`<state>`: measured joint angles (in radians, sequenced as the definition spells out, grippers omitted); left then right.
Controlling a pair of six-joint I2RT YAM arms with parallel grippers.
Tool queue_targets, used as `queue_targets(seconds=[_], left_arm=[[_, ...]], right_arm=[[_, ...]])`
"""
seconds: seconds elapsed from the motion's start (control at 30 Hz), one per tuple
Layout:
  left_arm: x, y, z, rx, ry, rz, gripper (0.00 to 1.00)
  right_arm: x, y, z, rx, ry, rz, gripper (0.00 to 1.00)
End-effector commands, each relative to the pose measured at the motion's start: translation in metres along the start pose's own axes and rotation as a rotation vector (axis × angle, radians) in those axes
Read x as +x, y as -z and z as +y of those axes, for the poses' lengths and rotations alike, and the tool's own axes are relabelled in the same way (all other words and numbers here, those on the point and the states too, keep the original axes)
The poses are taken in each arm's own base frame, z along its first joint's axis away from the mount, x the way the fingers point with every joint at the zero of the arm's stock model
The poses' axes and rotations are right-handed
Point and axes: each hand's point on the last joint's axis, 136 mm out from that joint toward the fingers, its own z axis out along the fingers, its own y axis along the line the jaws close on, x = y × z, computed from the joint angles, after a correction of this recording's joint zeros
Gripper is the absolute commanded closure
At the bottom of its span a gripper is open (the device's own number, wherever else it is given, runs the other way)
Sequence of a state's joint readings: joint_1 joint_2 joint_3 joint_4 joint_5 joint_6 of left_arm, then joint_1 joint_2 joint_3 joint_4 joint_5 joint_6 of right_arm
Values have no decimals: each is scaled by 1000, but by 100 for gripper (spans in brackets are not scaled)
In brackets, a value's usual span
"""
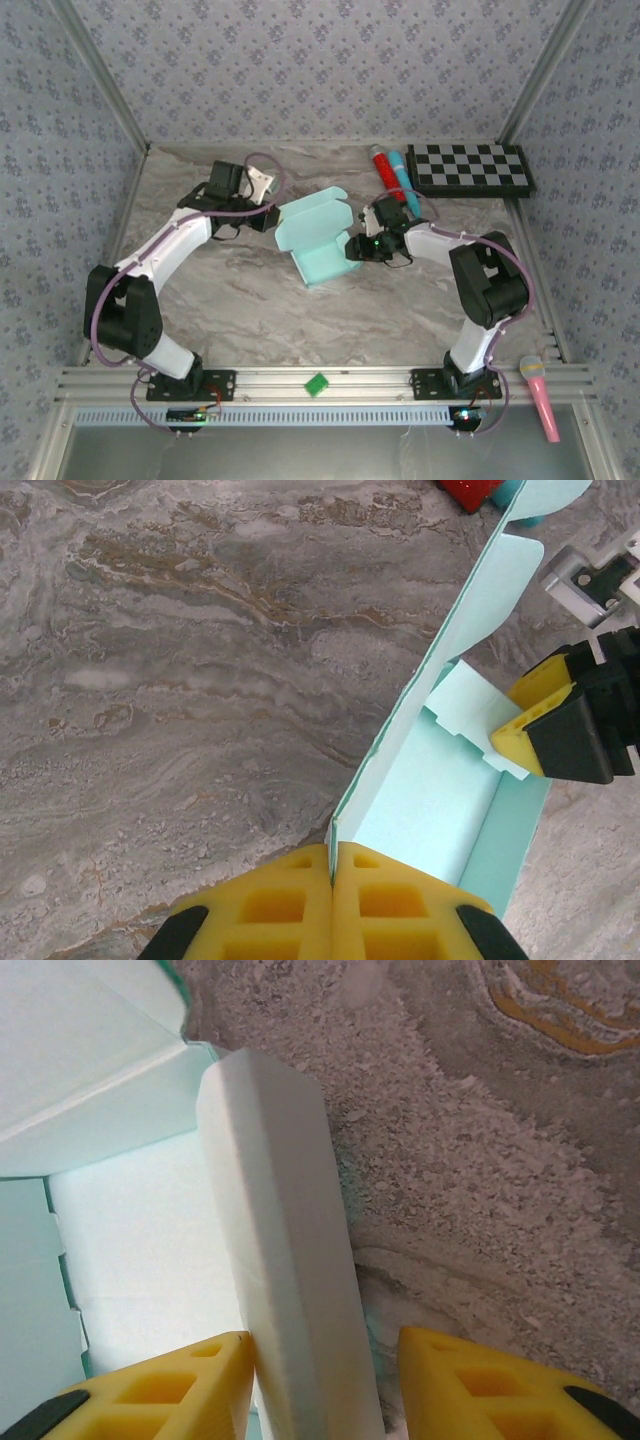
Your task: Fold the paper box
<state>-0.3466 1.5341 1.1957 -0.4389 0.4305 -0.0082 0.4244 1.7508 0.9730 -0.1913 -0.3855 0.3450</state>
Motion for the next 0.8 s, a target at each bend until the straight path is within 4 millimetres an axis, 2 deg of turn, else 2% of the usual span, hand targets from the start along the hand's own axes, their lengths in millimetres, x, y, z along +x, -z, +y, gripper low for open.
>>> queue_targets(seconds=[0.0, 0.23, 0.43, 0.77], left_arm=[[-12, 5, -6, 33, -21, -14, 94], [-11, 1, -3, 28, -20, 6, 93], [-11, -5, 7, -10, 0, 30, 95], [-14, -7, 2, 27, -17, 31, 95]], right_arm=[[10, -7, -8, 31, 17, 36, 57], [16, -9, -17, 111, 66, 67, 59], [19, -12, -21, 137, 75, 73, 63], [18, -13, -29, 227, 115, 83, 73]])
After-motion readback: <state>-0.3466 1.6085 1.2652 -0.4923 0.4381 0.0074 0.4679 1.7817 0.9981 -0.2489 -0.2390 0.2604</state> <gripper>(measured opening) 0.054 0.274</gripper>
